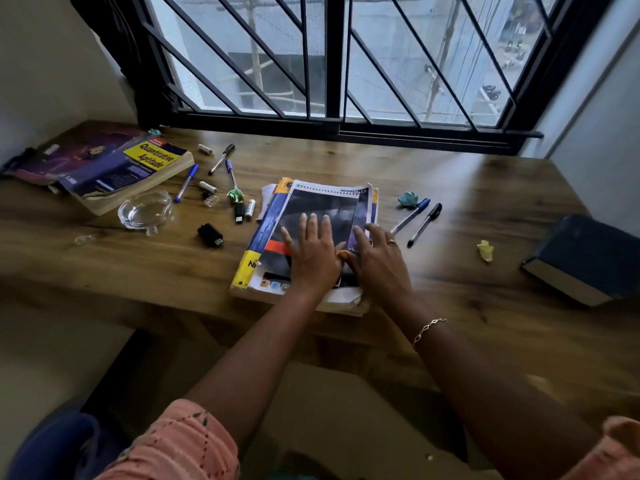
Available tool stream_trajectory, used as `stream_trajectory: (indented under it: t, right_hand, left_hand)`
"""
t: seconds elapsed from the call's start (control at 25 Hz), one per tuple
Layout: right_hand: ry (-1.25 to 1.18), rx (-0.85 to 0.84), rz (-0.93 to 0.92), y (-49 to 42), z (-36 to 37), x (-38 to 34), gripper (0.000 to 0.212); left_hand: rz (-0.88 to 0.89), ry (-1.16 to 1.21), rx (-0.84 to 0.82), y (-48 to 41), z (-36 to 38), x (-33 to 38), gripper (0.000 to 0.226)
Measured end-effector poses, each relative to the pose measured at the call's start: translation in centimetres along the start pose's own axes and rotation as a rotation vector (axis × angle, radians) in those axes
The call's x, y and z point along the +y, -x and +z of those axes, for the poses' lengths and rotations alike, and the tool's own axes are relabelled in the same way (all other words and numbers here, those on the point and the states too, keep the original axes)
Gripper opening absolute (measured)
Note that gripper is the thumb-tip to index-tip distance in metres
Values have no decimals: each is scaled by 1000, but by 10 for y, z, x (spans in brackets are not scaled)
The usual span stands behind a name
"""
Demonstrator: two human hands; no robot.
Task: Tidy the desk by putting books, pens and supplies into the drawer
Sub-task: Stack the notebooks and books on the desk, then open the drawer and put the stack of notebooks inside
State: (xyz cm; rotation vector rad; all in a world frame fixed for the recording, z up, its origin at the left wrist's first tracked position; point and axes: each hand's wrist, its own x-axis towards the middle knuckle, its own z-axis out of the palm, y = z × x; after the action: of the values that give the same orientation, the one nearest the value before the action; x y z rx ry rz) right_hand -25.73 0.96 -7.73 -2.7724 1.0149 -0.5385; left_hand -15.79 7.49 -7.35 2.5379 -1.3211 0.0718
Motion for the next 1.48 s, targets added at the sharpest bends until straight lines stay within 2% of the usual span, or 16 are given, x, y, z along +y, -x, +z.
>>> stream_trajectory:
  t: [0.16,0.36,0.52,0.6,0.68,0.76,0.8,0.88,0.92,0.96,1.04,1.16,1.32,1.48]
  right_hand:
    - [-31,-7,39,21,-1,13,69]
    - [-83,104,164,71,-10,22,67]
    - [-314,265,319,114,-13,15,56]
    - [-513,394,430,136,-10,7,46]
    - [-744,534,634,154,-10,-2,33]
    - [-1027,697,889,163,-7,-7,25]
    - [-1163,739,1037,167,-4,-9,26]
    - [-1467,684,1367,174,7,-6,23]
    - [-1623,617,1508,178,15,-3,20]
    - [-1750,555,1598,182,24,0,19]
    - [-1883,511,1655,188,41,7,26]
    - [-1936,525,1667,184,59,19,33]
    - [-2110,497,1559,174,76,31,59]
    - [-2187,512,1496,171,82,43,72]
  left_hand:
    - [65,77,0,19,3,19,58]
    - [173,266,108,55,8,42,50]
    - [268,321,296,104,17,63,48]
    - [249,388,336,134,23,70,44]
    - [152,510,284,160,32,76,37]
    - [-41,691,141,177,48,80,33]
    - [-230,866,22,182,55,82,30]
    - [-874,1306,-246,179,67,78,25]
    - [-1116,1491,-330,177,73,72,25]
    - [-1253,1608,-348,175,81,66,26]
    - [-1383,1714,-284,170,96,51,39]
    - [-1507,1798,-234,164,107,40,53]
    - [-1466,1878,-214,153,118,39,60]
    - [-1372,1983,-240,146,134,32,77]
